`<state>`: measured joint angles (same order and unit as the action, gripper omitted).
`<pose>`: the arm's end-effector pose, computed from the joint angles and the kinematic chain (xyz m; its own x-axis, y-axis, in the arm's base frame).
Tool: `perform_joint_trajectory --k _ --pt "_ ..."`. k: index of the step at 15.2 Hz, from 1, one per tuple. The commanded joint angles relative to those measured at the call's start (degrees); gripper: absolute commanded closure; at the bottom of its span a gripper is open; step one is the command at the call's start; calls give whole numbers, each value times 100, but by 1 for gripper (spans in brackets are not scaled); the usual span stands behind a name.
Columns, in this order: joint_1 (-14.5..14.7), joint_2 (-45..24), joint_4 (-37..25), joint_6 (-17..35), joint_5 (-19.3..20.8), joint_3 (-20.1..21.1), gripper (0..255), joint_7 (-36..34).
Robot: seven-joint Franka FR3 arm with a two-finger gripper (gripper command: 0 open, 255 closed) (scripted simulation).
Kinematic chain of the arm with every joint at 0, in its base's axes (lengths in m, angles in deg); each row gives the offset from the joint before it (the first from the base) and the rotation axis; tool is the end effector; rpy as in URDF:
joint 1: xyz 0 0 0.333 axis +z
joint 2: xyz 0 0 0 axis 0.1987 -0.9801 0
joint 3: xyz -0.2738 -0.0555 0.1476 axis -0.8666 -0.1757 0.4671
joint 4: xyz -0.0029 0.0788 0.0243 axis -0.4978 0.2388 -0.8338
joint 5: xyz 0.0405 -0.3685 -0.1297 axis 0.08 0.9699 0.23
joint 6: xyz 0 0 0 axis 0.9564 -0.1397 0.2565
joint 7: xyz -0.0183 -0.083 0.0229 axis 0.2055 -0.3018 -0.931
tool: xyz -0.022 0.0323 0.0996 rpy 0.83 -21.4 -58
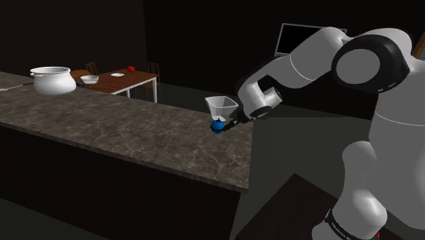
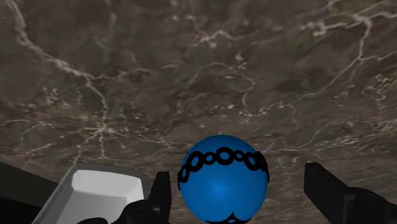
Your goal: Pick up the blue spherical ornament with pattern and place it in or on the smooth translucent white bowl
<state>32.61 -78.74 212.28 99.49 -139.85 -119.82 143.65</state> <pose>0.5208 -0.0936 0.2884 0.7442 0.1687 0.6463 0.2151 -0.9766 0.0073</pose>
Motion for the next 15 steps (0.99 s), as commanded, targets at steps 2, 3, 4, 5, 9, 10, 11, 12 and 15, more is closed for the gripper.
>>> perform_joint_trajectory --k 2,3,4,5,9,10,11,12,15 --pt "-233 -542 -403 -332 -669 134 0 472" --pt "-269 -656 -474 -379 -742 166 0 486" --pt "-306 -767 -545 -422 -811 200 0 497" --pt "-343 -876 -616 -464 -877 233 0 506" --pt "-473 -1254 -878 -591 -1091 353 0 523" --pt "-473 -1254 -878 -591 -1092 354 0 524" --pt "-473 -1254 -878 -591 -1091 354 0 524" --pt "-473 -1254 -878 -591 -1091 354 0 523" --pt "-473 -1254 -878 -591 -1091 354 0 523"
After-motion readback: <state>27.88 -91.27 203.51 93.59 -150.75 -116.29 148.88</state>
